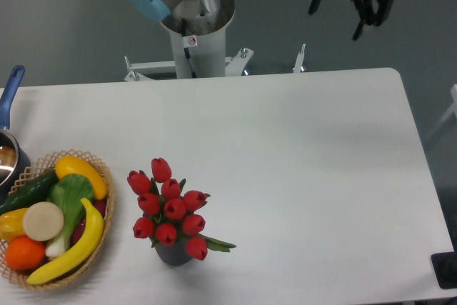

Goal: Pick up the flowers from the vase

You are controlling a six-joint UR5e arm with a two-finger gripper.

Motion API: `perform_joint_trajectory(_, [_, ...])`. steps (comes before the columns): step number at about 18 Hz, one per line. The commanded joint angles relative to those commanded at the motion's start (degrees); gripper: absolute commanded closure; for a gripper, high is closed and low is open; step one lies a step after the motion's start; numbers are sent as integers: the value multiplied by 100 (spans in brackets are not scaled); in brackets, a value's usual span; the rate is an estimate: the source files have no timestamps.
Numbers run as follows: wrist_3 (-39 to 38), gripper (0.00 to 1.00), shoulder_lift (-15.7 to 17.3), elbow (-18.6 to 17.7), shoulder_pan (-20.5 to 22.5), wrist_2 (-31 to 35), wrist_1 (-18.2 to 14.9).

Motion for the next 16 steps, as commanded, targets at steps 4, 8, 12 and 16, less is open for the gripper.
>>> perform_joint_trajectory(4, [-35,0,-9,17,0,-9,123])
perform_joint_trajectory(8, [-53,0,0,-9,-18,-44,228])
perform_joint_trajectory(12, [-561,0,0,-52,-9,-184,316])
perform_joint_trajectory(16, [-1553,0,61,-377,-9,-868,807])
